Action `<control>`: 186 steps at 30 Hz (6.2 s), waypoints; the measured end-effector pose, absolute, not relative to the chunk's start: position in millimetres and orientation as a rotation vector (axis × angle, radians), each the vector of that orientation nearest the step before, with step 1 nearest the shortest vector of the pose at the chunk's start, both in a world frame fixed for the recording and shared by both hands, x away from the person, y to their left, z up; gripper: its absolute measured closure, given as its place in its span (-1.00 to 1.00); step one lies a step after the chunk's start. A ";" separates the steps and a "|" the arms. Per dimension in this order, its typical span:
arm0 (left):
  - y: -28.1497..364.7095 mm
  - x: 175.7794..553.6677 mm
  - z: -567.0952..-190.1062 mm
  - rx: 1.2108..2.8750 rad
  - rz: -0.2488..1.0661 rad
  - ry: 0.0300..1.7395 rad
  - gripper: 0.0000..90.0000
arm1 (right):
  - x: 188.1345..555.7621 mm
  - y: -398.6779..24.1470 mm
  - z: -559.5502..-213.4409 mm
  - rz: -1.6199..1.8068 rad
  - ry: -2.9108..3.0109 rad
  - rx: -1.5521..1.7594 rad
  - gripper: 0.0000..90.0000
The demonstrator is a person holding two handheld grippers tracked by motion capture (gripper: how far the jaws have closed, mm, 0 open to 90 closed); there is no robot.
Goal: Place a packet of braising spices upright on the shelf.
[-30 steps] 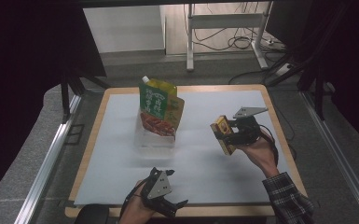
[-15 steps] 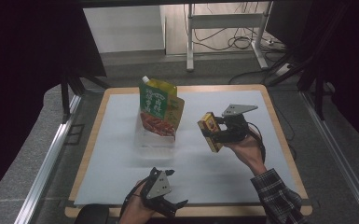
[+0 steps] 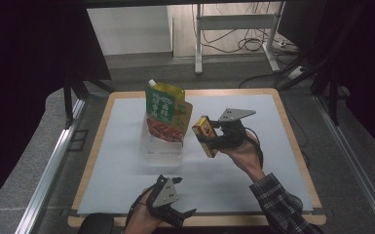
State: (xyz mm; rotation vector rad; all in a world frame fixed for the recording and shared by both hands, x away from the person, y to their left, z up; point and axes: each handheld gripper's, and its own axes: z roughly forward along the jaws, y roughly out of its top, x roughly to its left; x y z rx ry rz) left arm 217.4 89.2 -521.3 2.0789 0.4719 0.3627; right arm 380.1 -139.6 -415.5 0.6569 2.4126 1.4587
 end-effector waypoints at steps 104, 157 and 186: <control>84.9 215.5 -522.1 2.093 0.334 0.436 -1.00 | 393.1 -45.9 -500.8 1.621 2.471 0.565 -0.28; 87.2 216.7 -521.3 2.072 0.345 0.463 -1.00 | 384.7 -70.2 -456.6 1.362 2.565 0.548 -0.84; 89.7 218.3 -521.6 2.068 0.363 0.493 -1.00 | 376.3 -122.5 -456.4 1.339 2.522 0.647 -0.89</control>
